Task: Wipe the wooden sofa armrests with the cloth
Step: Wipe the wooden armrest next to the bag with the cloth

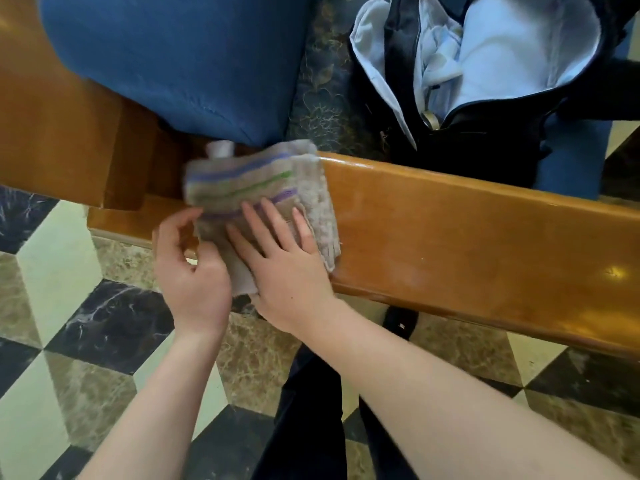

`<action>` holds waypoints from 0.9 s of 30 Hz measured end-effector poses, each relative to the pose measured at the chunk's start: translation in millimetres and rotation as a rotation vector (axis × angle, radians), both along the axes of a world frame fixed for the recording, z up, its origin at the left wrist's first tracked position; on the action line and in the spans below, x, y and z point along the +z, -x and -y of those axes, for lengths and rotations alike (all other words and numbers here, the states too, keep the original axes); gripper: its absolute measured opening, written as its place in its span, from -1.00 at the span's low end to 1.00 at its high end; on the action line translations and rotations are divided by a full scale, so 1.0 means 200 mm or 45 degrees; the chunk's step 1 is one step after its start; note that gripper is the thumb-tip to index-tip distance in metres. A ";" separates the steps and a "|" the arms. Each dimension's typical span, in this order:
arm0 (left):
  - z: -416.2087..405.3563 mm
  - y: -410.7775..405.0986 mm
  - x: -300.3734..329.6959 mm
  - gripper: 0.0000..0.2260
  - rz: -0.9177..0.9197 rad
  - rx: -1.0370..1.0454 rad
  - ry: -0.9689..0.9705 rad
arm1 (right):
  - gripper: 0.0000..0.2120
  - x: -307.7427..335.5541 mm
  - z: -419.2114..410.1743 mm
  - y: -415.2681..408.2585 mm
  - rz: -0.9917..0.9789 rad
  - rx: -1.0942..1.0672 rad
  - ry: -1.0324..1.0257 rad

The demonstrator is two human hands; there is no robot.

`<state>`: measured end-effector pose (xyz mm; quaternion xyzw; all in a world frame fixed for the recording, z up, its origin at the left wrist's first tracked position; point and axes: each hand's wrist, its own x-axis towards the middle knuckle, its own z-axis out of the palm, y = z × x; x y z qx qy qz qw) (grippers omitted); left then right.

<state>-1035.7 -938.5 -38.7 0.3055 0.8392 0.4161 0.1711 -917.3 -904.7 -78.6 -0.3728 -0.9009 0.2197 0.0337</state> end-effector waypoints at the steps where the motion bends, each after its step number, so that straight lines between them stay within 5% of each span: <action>1: 0.00 0.00 -0.01 -0.65 0.014 -0.017 0.034 | -0.38 -0.01 -0.02 -0.07 -0.019 0.140 -0.024; 4: 0.00 -0.04 -0.04 -0.61 -0.018 -0.114 0.138 | -0.39 -0.04 -0.09 -0.29 0.016 0.393 -0.088; 8: -0.01 -0.09 -0.06 -0.60 -0.123 -0.193 0.244 | -0.34 -0.04 -0.12 -0.62 0.129 0.374 -0.130; 15: -0.03 0.02 -0.07 -0.60 -0.272 -0.386 0.630 | -0.34 0.05 0.04 -1.16 0.253 -0.435 -0.023; 20: 0.00 0.19 -0.06 -0.60 -0.241 -0.298 0.654 | -0.15 0.05 0.18 -0.78 0.333 -0.944 0.072; 27: 0.06 0.38 -0.03 -0.59 -0.150 -0.260 0.550 | -0.08 0.05 0.16 -0.12 0.383 -0.848 0.128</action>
